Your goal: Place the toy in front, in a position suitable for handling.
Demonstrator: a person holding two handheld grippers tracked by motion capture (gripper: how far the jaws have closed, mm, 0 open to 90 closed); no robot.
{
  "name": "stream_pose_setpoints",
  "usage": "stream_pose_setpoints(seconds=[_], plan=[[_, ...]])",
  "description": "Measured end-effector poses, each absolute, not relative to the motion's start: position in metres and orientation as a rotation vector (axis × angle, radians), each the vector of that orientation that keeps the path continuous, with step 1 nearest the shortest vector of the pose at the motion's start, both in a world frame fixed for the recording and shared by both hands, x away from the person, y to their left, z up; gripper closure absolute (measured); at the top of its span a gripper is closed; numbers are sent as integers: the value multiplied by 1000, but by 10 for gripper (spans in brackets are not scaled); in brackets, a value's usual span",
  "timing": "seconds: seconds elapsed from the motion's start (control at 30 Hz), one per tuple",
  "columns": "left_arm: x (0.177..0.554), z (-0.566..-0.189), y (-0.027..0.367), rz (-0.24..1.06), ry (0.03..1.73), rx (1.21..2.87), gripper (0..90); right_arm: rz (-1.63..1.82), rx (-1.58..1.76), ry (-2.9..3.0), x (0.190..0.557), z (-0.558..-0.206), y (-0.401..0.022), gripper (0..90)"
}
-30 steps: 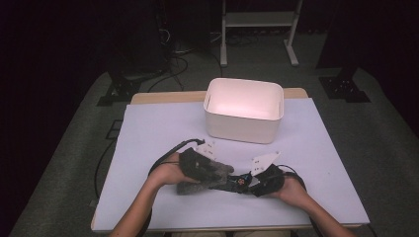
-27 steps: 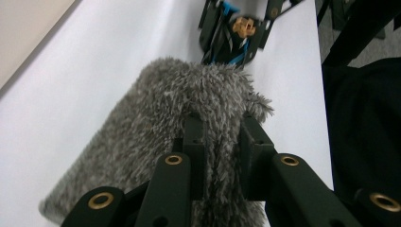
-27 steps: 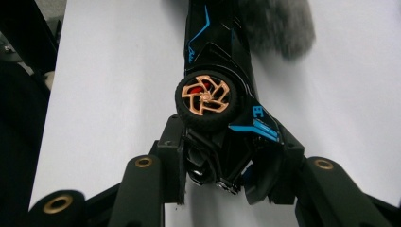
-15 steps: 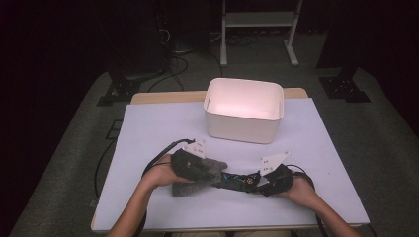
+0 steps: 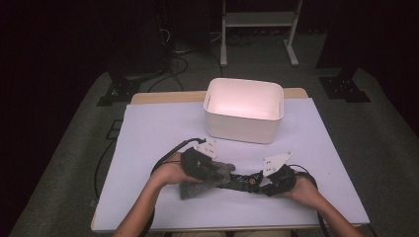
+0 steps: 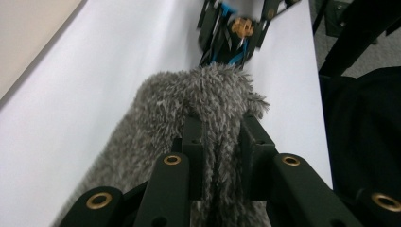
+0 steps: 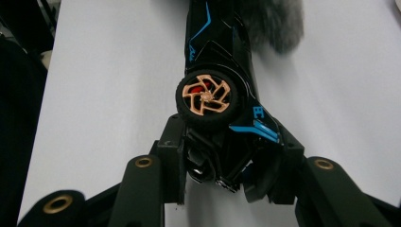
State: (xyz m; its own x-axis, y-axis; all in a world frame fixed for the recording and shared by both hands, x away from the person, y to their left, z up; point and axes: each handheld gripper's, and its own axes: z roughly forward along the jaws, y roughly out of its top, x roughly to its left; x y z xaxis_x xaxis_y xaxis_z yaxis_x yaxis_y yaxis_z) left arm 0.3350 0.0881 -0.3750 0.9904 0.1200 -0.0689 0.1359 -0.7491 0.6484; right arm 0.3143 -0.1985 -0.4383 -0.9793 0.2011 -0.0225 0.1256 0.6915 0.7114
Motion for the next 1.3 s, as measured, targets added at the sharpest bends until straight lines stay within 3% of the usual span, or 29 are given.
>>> stream_pose_setpoints(seconds=[0.23,0.3,0.37,0.73,0.93,1.1,1.3], plan=[[336,-386,111,-38,263,2388,751,1169,310,2803,316,-438,-213,557],[339,-390,109,-59,263,2372,751,1160,331,2781,315,-436,-212,431],[340,-393,104,-73,258,2374,751,1193,348,2791,316,-433,-210,409],[341,-402,98,-110,262,2355,751,1062,289,2851,322,-412,-163,350],[343,-404,99,-123,258,2335,751,885,251,2915,326,-412,-139,383],[343,-405,101,-134,262,2315,752,773,199,2912,328,-411,-126,548],[344,-406,102,-143,266,2297,753,731,210,2956,333,-408,-122,561]])
